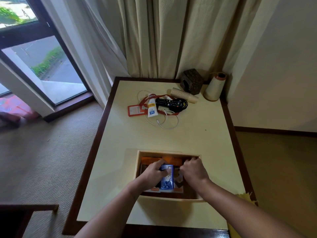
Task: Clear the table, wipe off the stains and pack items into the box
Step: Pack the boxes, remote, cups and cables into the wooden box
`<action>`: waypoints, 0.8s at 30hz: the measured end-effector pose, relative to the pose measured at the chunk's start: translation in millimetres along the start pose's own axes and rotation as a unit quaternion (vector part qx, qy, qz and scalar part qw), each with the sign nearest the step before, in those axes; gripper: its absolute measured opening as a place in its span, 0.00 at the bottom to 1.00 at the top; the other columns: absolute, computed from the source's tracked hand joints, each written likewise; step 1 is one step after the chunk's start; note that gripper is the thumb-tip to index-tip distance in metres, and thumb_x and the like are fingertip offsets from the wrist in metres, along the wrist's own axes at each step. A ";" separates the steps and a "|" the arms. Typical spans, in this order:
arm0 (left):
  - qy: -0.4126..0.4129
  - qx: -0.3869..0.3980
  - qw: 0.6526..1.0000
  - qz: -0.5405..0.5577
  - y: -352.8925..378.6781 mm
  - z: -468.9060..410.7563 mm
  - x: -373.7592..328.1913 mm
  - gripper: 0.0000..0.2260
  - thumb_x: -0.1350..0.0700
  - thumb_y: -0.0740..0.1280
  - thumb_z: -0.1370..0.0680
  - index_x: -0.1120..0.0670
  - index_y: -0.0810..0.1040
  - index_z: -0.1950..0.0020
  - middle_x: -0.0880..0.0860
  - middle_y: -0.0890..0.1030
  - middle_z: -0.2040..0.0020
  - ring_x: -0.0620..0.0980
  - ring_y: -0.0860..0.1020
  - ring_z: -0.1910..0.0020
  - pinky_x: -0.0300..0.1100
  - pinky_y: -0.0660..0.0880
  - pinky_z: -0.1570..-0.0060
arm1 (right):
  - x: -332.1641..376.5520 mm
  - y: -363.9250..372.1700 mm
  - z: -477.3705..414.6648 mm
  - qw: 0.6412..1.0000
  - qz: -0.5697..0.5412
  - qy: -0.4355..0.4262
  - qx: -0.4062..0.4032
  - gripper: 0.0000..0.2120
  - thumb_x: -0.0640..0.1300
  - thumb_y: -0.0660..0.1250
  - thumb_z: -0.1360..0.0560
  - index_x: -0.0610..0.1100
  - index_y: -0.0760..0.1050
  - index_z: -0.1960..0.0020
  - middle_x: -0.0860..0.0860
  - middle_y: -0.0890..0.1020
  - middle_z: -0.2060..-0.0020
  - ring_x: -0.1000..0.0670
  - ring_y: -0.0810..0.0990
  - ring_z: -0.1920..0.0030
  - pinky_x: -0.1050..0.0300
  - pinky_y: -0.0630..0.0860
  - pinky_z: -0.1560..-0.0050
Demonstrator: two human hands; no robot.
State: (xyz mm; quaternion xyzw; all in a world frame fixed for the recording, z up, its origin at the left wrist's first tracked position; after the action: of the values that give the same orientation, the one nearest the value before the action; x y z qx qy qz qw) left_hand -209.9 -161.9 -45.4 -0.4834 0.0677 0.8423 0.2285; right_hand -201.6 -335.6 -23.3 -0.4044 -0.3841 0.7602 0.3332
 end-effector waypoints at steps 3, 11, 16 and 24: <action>-0.001 0.006 1.000 0.005 0.4 2.5 -1.1 0.06 0.54 0.67 0.17 0.51 0.76 0.40 0.56 0.83 0.44 0.52 0.86 0.47 0.50 0.85 0.48 | -2.3 -2.1 -3.9 1.000 0.010 -0.022 0.000 0.10 0.43 0.63 0.20 0.45 0.84 0.52 0.47 0.86 0.55 0.44 0.83 0.52 0.48 0.69 0.46; 0.000 -0.009 1.000 0.010 1.9 2.4 2.5 0.06 0.55 0.68 0.16 0.54 0.77 0.41 0.58 0.84 0.46 0.53 0.86 0.49 0.55 0.85 0.50 | 1.4 5.7 6.8 0.999 -0.037 -0.026 0.000 0.10 0.55 0.69 0.24 0.50 0.85 0.53 0.50 0.86 0.56 0.42 0.76 0.44 0.40 0.57 0.35; -0.002 -0.060 0.998 -0.006 5.8 0.7 0.8 0.07 0.56 0.71 0.19 0.53 0.77 0.43 0.58 0.83 0.48 0.52 0.86 0.53 0.47 0.84 0.61 | -11.8 9.1 12.8 0.975 -0.207 -0.013 -0.075 0.12 0.42 0.64 0.25 0.49 0.85 0.49 0.49 0.83 0.51 0.43 0.74 0.40 0.44 0.56 0.33; 0.027 -0.133 0.990 0.045 36.3 -18.3 -30.8 0.14 0.63 0.80 0.28 0.59 0.80 0.46 0.60 0.86 0.52 0.58 0.87 0.54 0.50 0.85 0.60 | -39.8 46.0 11.3 0.557 -0.763 0.272 -0.183 0.06 0.43 0.64 0.18 0.47 0.77 0.42 0.51 0.80 0.45 0.48 0.78 0.41 0.56 0.74 0.44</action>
State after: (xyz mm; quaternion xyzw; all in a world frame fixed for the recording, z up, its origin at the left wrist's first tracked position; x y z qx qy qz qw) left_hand -198.7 -210.1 -32.9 -0.5288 -0.0176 0.8397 0.1221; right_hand -202.5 -393.9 -44.0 -0.2001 -0.5715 -0.0109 0.7958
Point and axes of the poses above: each hand's wrist, its own z-axis away from the middle knuckle, its own y-axis out of the palm, x = y × z, the point moved 2 cm from there along -z, towards the middle knuckle
